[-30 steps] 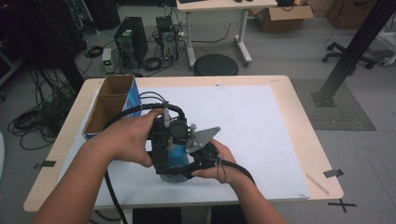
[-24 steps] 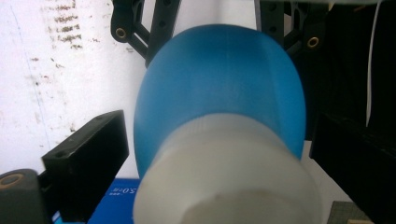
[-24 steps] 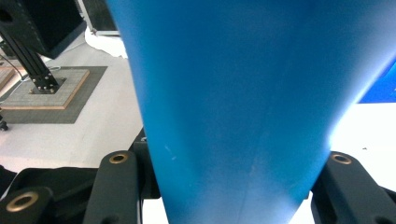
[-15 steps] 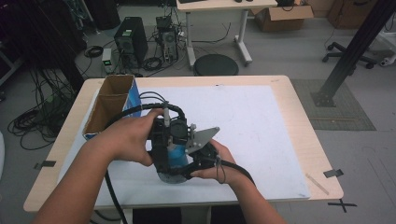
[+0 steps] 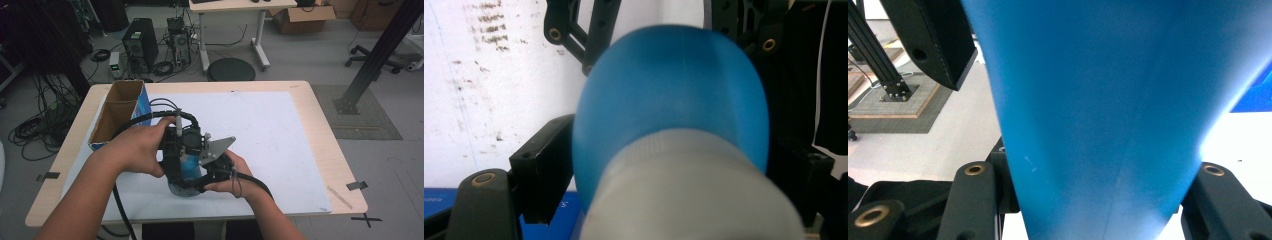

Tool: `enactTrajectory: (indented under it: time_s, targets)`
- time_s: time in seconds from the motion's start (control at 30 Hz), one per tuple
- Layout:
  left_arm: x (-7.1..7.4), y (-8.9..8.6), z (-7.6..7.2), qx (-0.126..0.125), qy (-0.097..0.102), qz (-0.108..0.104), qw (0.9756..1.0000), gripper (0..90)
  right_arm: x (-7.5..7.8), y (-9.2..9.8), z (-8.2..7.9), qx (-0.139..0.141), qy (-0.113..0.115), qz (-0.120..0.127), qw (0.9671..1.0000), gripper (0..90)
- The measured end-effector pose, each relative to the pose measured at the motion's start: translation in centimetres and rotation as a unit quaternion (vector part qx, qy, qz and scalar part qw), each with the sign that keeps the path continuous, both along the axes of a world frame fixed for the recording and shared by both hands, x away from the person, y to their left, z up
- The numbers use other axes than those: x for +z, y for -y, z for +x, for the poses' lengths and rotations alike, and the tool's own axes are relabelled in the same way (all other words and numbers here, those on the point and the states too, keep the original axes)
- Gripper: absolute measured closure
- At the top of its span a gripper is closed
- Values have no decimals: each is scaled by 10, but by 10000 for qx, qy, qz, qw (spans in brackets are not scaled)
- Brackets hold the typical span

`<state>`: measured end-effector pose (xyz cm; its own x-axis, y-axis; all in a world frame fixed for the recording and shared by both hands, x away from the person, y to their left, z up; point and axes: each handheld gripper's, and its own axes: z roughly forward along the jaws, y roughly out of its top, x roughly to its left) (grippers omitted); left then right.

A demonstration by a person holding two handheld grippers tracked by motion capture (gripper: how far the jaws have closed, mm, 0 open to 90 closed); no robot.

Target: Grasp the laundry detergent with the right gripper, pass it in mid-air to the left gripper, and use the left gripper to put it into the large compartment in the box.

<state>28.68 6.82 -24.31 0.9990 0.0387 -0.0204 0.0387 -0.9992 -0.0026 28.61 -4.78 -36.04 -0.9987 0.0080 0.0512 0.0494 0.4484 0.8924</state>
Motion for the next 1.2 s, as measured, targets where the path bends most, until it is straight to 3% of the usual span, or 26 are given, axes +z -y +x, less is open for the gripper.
enactTrajectory:
  time_s: [0.23,0.47,0.67,0.97,1.13,1.2]
  targets:
    - [0,0,0,-15,-20,-26,10000,238,1,0,0,-14,0,-8,10000,465]
    - [0,0,1,-7,-31,-27,10000,378,2,-1,-1,7,18,-10,10000,465]
    - [0,2,-1,-36,130,71,9999,387,1,-1,0,-14,64,2,10000,465]
    - [0,3,-1,-26,113,194,9997,392,2,-3,0,12,56,19,10000,466]
    - [3,3,-2,-20,135,103,9999,393,1,-1,0,-3,76,69,9999,459]
    - [4,2,-1,-26,116,93,9999,393,2,-1,0,14,-31,117,9999,452]
